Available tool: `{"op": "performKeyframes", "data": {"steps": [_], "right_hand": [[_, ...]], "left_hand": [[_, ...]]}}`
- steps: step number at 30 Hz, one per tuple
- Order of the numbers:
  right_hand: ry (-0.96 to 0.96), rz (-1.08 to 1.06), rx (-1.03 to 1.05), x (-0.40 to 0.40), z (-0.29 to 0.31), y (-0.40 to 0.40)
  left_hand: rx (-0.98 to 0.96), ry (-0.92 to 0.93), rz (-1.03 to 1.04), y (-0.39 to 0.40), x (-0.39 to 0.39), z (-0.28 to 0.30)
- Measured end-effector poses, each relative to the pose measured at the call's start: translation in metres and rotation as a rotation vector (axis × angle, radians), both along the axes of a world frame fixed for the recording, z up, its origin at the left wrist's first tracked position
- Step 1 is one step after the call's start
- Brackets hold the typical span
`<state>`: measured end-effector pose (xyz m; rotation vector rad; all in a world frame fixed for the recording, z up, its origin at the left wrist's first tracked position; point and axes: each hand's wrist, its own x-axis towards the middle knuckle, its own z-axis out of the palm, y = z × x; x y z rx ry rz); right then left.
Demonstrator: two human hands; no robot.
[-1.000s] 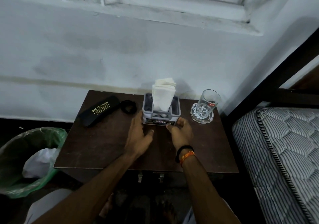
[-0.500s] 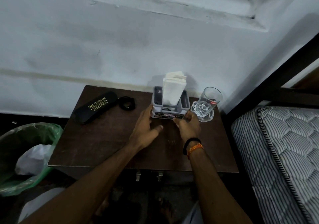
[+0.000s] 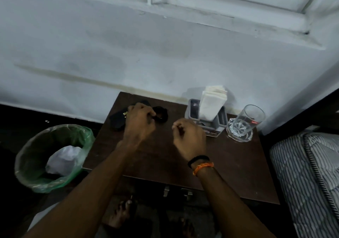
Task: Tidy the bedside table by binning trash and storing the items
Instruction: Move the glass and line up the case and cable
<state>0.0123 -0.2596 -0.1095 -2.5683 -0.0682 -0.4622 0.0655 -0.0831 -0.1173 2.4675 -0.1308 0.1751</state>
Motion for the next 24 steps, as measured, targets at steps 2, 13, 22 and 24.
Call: {"op": "performKeyframes", "data": {"steps": [2,13,22,24], "right_hand": [[0.059,0.077,-0.080,0.006,-0.007,0.012],[0.215,0.087,-0.210,0.061,-0.029,0.063],[0.280,0.039,-0.254,0.077,-0.043,0.080],[0.297,0.012,-0.272,0.076,-0.045,0.078]], "left_hand": [[0.063,0.006,0.074,0.022,0.001,0.000],[0.214,0.092,0.123,0.076,0.010,-0.004],[0.243,0.102,0.088,0.101,0.018,-0.008],[0.235,0.093,0.087,0.102,0.020,-0.010]]}}
